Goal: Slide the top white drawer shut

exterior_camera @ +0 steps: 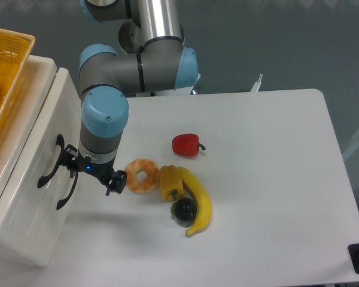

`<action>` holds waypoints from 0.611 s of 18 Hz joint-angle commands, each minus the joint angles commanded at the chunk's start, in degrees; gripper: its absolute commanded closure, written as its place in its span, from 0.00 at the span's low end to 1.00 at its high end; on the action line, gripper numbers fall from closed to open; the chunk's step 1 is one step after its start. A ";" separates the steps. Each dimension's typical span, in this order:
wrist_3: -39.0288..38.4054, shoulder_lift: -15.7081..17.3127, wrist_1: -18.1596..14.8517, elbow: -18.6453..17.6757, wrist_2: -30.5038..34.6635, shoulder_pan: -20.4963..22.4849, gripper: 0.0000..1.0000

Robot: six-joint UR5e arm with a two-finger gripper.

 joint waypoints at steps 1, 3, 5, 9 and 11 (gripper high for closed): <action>0.44 0.09 0.00 0.09 0.00 0.26 0.00; 1.93 0.09 0.00 0.44 0.00 0.62 0.00; 3.69 0.09 -0.09 1.05 0.09 2.02 0.00; 7.72 0.18 -0.09 2.99 0.09 5.62 0.00; 16.21 0.44 -0.09 3.16 0.09 8.42 0.00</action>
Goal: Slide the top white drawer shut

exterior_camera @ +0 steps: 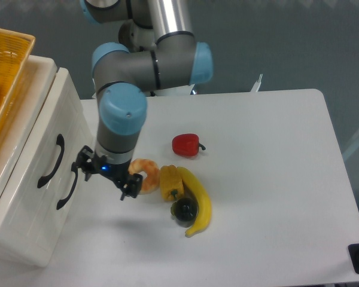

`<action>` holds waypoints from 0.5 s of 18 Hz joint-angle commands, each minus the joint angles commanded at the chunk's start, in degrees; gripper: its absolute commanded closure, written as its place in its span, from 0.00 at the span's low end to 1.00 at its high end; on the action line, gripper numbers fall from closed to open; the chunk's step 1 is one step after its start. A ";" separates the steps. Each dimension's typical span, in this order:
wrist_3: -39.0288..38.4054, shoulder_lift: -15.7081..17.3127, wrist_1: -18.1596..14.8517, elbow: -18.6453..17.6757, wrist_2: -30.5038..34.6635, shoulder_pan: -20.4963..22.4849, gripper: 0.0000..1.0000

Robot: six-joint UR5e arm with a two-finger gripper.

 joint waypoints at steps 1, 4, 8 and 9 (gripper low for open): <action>4.15 0.44 0.00 0.00 0.00 0.98 0.00; 13.04 1.41 0.00 0.00 0.00 4.05 0.00; 20.17 3.87 -0.26 -0.26 1.66 5.47 0.00; 22.53 4.22 -0.18 -0.26 4.02 5.73 0.00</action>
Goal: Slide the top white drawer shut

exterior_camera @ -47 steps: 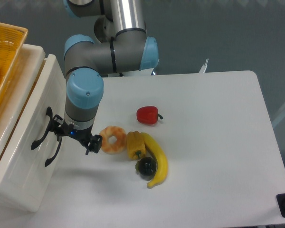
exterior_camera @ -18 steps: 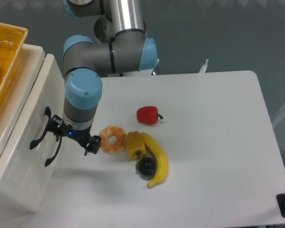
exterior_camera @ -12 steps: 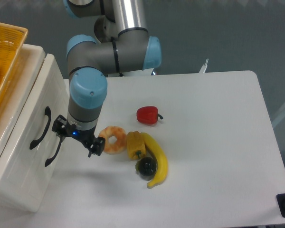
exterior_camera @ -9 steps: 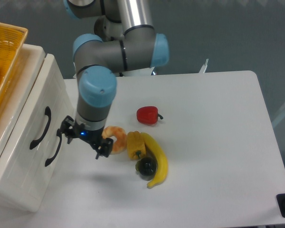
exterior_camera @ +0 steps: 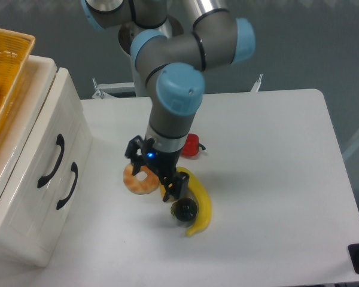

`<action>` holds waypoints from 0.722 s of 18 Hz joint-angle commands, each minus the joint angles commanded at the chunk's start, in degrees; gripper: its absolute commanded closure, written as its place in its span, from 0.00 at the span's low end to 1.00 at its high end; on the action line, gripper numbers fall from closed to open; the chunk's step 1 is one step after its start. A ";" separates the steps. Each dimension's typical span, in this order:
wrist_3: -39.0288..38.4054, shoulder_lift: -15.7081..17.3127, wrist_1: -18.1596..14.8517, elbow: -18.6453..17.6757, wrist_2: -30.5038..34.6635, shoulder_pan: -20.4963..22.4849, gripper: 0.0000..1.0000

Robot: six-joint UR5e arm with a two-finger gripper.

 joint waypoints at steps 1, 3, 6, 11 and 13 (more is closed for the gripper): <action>2.81 0.09 0.00 0.00 2.98 0.18 0.00; 8.08 0.70 0.00 -0.17 7.74 0.70 0.00; 12.58 1.67 -0.09 -0.61 9.52 2.54 0.00; 22.33 3.96 -0.53 -1.58 10.13 7.73 0.00; 23.57 5.01 -0.53 -2.37 10.04 9.31 0.00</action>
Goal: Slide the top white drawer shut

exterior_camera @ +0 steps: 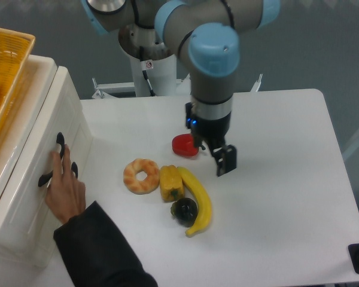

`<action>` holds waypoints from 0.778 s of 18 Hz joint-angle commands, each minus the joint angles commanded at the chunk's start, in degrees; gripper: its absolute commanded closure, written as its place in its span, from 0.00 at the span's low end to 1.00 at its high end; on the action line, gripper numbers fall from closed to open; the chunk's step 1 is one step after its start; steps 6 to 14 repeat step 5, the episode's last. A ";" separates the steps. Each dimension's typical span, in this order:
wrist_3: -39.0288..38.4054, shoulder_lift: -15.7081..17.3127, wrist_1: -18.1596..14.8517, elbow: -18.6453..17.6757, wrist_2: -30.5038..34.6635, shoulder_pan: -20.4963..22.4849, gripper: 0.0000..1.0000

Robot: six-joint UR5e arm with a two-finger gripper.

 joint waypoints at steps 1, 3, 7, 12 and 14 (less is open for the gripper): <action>0.96 0.44 -0.09 -0.61 -0.17 1.23 0.00; 3.95 1.15 -0.09 -1.50 -0.61 2.99 0.00; 4.14 1.94 0.00 -2.81 -1.67 3.61 0.00; 4.14 1.94 0.00 -2.81 -1.67 3.61 0.00; 4.14 1.94 0.00 -2.81 -1.67 3.61 0.00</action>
